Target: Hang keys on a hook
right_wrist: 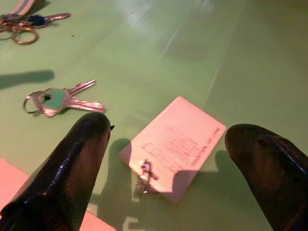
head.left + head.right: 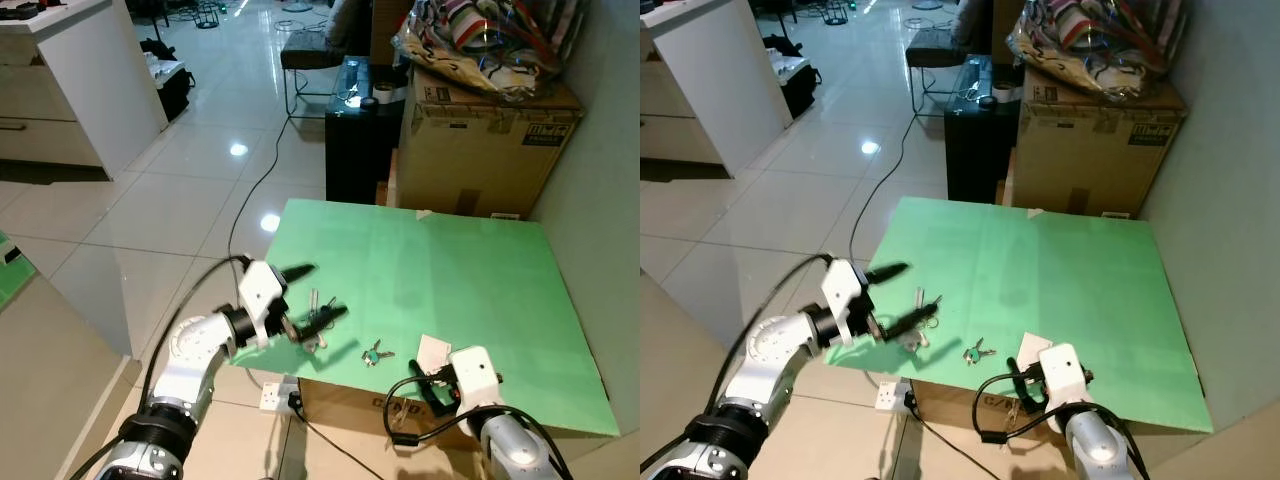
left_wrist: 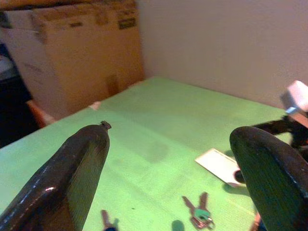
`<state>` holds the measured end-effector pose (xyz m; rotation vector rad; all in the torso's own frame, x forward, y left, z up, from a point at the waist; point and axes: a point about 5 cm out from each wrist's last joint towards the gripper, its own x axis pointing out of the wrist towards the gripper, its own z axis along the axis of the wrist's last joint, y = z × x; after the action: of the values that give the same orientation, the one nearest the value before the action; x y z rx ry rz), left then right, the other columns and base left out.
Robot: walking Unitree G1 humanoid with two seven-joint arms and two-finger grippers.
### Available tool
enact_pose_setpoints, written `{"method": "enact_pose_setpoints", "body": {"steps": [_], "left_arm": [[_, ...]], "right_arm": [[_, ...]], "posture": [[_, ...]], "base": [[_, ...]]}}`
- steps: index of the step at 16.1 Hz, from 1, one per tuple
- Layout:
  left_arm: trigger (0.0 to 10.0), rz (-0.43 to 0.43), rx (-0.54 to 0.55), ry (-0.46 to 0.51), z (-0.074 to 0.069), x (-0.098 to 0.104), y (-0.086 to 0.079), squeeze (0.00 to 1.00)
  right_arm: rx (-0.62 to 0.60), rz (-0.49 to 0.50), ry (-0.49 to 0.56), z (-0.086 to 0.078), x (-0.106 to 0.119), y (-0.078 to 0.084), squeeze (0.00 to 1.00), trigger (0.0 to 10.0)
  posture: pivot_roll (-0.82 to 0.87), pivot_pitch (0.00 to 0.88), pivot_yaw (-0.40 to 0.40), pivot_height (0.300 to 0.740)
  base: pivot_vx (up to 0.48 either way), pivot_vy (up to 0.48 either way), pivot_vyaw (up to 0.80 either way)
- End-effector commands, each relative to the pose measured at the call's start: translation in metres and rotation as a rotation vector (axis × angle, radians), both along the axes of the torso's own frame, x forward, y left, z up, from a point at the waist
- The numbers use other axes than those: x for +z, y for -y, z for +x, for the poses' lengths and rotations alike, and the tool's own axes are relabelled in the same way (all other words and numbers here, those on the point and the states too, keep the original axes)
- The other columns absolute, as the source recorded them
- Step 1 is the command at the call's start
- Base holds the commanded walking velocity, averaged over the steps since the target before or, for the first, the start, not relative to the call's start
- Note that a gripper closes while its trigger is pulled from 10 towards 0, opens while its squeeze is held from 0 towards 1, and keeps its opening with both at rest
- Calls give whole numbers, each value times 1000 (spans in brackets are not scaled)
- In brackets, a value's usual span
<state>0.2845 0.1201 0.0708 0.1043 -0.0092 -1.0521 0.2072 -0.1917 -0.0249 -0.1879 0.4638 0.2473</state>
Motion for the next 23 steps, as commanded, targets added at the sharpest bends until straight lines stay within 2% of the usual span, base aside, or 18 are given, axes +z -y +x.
{"method": "enact_pose_setpoints", "body": {"steps": [1, 2, 5, 13, 19, 23], "left_arm": [[10000, 37, -41, 11, -2, -1, -1, 0], [10000, 75, -74, -22, -5, -7, -3, 0], [10000, 140, -39, -60, -7, -17, -16, 0], [10000, 106, -1, -73, -7, -14, -21, 0], [10000, 118, -18, -99, -19, -23, -24, 0], [10000, 129, -51, -115, -24, -25, -26, 0]], "right_arm": [[17, -2, 2, 2, 0, -3, 0, 10000], [23, 1, 2, 3, 1, -5, 0, 10000], [15, 2, -7, 5, -1, -9, 0, 10000], [8, 41, 0, 7, 7, -9, 0, 10000], [-44, 109, -79, 3, -7, -15, 0, 10000], [-57, 102, -134, -3, -20, -13, 0, 10000]], "posture": [[-133, 0, 98, 740], [-133, 0, 102, 740], [-128, 0, 121, 740], [-106, 2, 109, 740], [-101, 18, 115, 740], [-96, 38, 123, 740]], "base": [[0, 0, 0], [0, 0, 0], [0, 0, 0], [0, 0, 0], [0, 0, 0], [0, 0, 0]]}}
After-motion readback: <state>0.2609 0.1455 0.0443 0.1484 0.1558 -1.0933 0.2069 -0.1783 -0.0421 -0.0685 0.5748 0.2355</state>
